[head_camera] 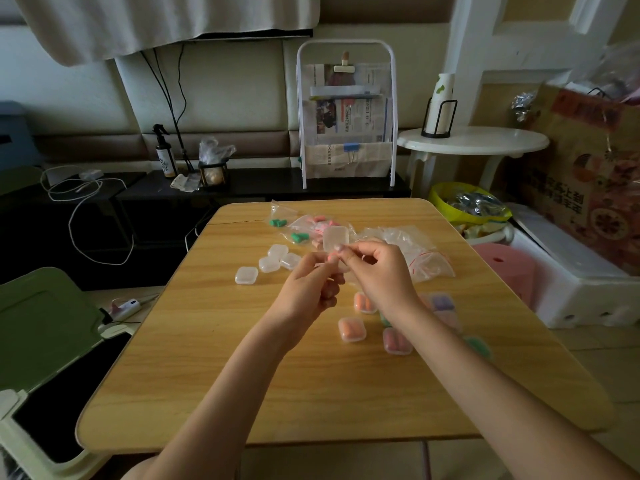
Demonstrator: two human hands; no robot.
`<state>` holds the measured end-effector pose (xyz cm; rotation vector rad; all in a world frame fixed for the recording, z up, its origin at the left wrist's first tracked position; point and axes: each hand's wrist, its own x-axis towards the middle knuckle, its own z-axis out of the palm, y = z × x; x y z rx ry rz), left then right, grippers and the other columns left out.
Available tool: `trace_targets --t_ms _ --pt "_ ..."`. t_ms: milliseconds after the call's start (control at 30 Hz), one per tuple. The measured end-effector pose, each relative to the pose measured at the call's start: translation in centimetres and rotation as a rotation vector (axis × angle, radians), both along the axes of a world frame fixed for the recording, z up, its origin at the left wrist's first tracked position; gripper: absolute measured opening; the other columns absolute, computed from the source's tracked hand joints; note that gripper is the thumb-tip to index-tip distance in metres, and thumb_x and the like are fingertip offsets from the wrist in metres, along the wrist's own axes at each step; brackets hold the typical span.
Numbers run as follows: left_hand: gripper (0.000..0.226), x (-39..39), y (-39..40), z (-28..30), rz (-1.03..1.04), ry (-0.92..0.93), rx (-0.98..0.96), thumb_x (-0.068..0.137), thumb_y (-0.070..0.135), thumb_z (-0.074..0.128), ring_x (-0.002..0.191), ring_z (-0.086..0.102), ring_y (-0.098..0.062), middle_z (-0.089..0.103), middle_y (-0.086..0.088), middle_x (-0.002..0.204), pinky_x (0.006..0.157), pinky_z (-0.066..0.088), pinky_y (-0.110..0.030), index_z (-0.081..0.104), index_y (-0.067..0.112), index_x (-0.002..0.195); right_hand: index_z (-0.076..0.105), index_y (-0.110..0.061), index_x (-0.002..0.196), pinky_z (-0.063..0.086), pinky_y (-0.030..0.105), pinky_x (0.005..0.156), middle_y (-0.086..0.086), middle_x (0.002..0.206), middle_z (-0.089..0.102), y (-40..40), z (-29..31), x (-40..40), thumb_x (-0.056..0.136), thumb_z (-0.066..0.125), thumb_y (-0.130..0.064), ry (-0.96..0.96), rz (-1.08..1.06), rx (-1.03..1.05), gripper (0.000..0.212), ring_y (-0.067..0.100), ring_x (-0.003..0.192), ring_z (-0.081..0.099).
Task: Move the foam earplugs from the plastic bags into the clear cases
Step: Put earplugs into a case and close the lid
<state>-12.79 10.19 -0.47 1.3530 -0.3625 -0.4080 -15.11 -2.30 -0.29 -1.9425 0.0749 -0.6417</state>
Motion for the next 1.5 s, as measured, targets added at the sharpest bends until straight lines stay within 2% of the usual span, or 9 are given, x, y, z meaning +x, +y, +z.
trace_targets --t_ms 200,333,500,733,867,1067,1133,1267,1500 --pt "0.018 1.1 0.2 -0.3 0.147 0.207 -0.077 0.097 0.004 0.037 0.049 0.04 -0.01 0.057 -0.006 0.064 0.047 0.036 -0.021 0.049 0.006 0.084 0.075 -0.018 0.096 0.031 0.015 0.048 -0.011 0.05 0.049 -0.1 0.7 -0.6 0.094 0.059 -0.024 -0.02 0.121 0.148 0.017 0.002 0.046 0.036" --pt "0.028 2.0 0.5 -0.3 0.193 0.398 -0.294 0.095 -0.002 0.037 0.053 0.057 -0.016 0.047 -0.012 0.062 0.049 0.05 -0.022 0.046 0.005 0.069 0.075 -0.017 0.086 0.037 0.014 0.057 -0.005 0.075 0.057 0.3 0.4 -0.8 0.082 0.074 -0.018 -0.058 0.197 -0.132 0.005 0.001 0.059 0.044" --pt "0.019 1.6 0.5 0.0 0.123 0.475 -0.361 0.098 0.0 0.034 0.065 0.062 -0.023 0.054 -0.018 0.078 0.051 0.055 -0.023 0.051 -0.004 0.092 0.074 -0.02 0.101 0.035 0.011 0.073 -0.011 0.087 0.051 1.0 -1.6 -0.2 0.083 0.073 -0.023 -0.068 0.134 -0.519 0.018 -0.003 0.082 0.042" --pt "0.022 1.4 0.6 -0.2 0.122 0.433 -0.337 0.099 0.004 0.039 0.059 0.063 -0.019 0.056 -0.015 0.072 0.049 0.053 -0.023 0.054 -0.003 0.084 0.071 -0.015 0.097 0.046 0.024 0.076 -0.004 0.093 0.057 1.6 -2.0 -0.1 0.087 0.068 -0.025 -0.098 0.06 -0.562 0.015 0.003 0.087 0.048" --pt "0.014 1.9 0.9 -0.8 0.138 0.344 -0.239 0.098 0.007 0.044 0.061 0.066 -0.016 0.06 -0.013 0.077 0.056 0.055 -0.025 0.054 -0.003 0.1 0.07 -0.014 0.093 0.047 0.024 0.076 -0.007 0.088 0.062 1.6 -1.5 -0.4 0.084 0.069 -0.019 -0.119 0.078 -0.522 0.01 0.003 0.084 0.052" --pt "0.027 2.1 1.2 -1.1 0.21 0.21 -0.138 0.093 0.006 0.056 0.091 0.07 -0.016 0.072 -0.01 0.098 0.084 0.055 -0.028 0.057 0.001 0.119 0.064 -0.014 0.105 0.043 0.008 0.056 -0.01 0.088 0.066 0.6 -0.2 -0.7 0.088 0.064 -0.004 -0.109 0.124 -0.11 0.019 0.0 0.068 0.059" --pt "0.028 1.8 1.1 -1.0 0.194 0.2 -0.138 0.091 0.006 0.059 0.094 0.07 -0.017 0.072 -0.012 0.102 0.082 0.056 -0.027 0.059 0.002 0.119 0.063 -0.018 0.116 0.049 0.012 0.064 -0.009 0.093 0.067 0.2 -0.1 -0.6 0.09 0.061 -0.003 -0.088 0.158 -0.035 0.03 0.0 0.075 0.061" --pt "0.029 1.4 0.9 -0.9 0.155 0.213 -0.185 0.09 0.003 0.058 0.094 0.069 -0.019 0.07 -0.018 0.105 0.082 0.057 -0.028 0.059 -0.003 0.119 0.068 -0.017 0.105 0.058 0.033 0.074 -0.005 0.094 0.071 -0.4 0.0 -0.5 0.089 0.062 -0.004 -0.056 0.169 0.04 0.022 0.009 0.083 0.067" --pt "0.023 1.1 0.5 -0.7 0.12 0.175 -0.137 0.094 0.004 0.053 0.088 0.071 -0.017 0.072 -0.013 0.093 0.085 0.056 -0.03 0.062 -0.004 0.114 0.073 -0.011 0.084 0.05 0.014 0.075 -0.006 0.092 0.064 -1.2 0.0 -0.1 0.083 0.068 0.001 -0.106 0.118 -0.23 0.013 0.004 0.082 0.063"
